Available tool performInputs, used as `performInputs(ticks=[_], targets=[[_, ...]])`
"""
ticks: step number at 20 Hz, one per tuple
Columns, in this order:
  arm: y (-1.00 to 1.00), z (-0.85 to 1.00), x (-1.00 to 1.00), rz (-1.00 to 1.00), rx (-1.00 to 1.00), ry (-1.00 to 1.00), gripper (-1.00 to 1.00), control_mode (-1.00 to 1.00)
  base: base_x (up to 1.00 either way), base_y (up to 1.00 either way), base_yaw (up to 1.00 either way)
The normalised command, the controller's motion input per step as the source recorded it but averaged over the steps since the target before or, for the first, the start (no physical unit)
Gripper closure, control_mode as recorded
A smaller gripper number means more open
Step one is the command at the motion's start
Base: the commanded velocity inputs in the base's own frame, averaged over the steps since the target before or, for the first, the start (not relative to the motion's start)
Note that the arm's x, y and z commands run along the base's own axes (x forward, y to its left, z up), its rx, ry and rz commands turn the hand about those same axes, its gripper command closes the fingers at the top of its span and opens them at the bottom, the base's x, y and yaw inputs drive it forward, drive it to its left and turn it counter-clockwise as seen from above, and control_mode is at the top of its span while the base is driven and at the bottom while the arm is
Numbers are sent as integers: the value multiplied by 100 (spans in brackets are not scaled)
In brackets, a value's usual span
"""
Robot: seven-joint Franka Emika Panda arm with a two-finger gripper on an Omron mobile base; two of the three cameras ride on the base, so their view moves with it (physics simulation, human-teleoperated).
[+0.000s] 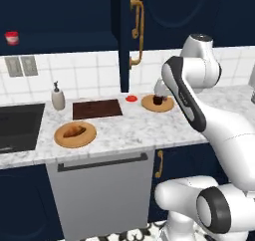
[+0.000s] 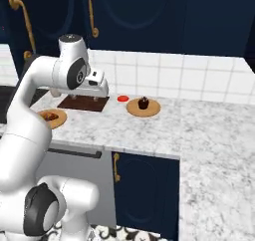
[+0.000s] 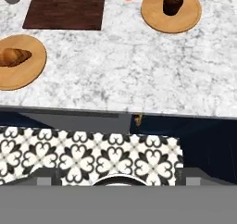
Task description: From the different types of pastries on the counter, select a croissant and place it on the cutting board. Then retrieve a jar of jam from the cabinet and place it alongside the croissant on the cutting board.
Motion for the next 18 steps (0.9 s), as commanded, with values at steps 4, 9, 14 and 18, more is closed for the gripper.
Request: performInputs(ticks=[4,9,14,18], targets=[[0,0,0,0,0,0,-100,100,-100,7,7],[0,0,0,0,0,0,-100,100,-69,89,0],[0,0,0,0,0,0,-100,100,-8,100,0],[0,0,0,0,0,0,-100,100,70,98,0]])
